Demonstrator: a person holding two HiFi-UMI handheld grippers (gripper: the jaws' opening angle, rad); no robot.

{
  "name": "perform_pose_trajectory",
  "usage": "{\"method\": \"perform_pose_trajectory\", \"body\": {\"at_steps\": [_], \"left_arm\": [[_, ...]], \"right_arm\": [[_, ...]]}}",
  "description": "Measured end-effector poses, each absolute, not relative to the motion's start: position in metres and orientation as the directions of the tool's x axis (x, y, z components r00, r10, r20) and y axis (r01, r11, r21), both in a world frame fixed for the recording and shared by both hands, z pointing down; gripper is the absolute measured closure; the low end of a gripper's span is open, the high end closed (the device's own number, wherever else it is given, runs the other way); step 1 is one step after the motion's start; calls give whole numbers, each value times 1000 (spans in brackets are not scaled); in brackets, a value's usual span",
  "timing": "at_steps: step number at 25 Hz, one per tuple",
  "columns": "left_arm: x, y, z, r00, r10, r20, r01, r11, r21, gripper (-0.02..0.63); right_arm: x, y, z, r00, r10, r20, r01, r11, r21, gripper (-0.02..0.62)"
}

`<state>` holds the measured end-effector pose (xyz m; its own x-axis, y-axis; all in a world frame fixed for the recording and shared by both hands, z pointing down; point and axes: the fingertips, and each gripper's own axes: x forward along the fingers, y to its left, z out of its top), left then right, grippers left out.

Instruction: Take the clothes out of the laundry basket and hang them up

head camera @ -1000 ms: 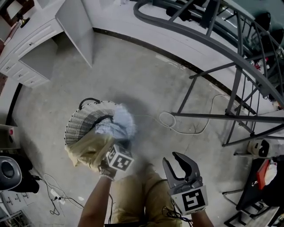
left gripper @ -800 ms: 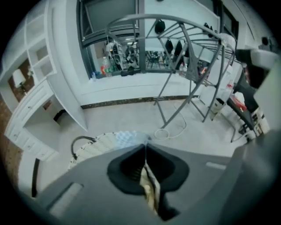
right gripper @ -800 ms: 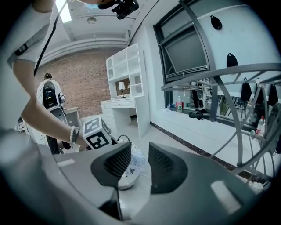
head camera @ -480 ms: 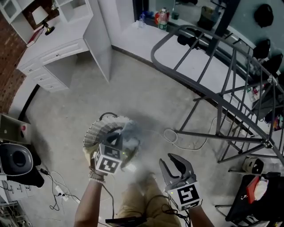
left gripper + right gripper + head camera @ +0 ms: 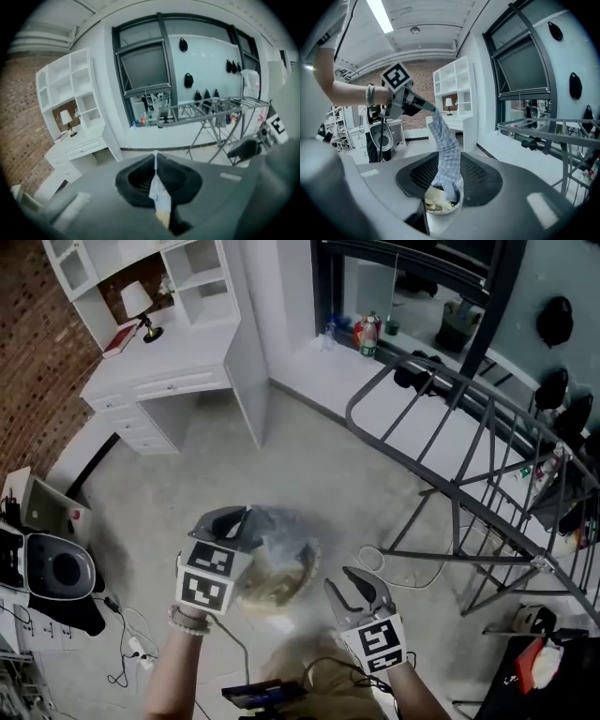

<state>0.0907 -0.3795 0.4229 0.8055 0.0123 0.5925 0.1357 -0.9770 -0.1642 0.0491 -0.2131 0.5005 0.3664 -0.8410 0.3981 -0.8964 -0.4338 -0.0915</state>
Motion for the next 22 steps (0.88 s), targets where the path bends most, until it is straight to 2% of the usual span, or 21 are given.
{"method": "perform_pose_trajectory", "body": {"at_steps": [7, 10, 16, 22], "left_arm": [[87, -379, 312, 881, 30, 472, 138, -971, -196, 603], [88, -374, 274, 908, 58, 416, 158, -965, -210, 601], [86, -349, 211, 936, 146, 320, 224, -949, -222, 601], [74, -332, 167, 948, 209, 238, 275, -917, -290, 601]], "right_arm": [[10, -268, 473, 305, -883, 356, -931, -356, -85, 463], [0, -288, 466, 306, -885, 351, -935, -349, -63, 440], [6, -302, 467, 376, -851, 367, -912, -409, -15, 366], [23, -302, 457, 429, -834, 348, -885, -466, -25, 350]]}}
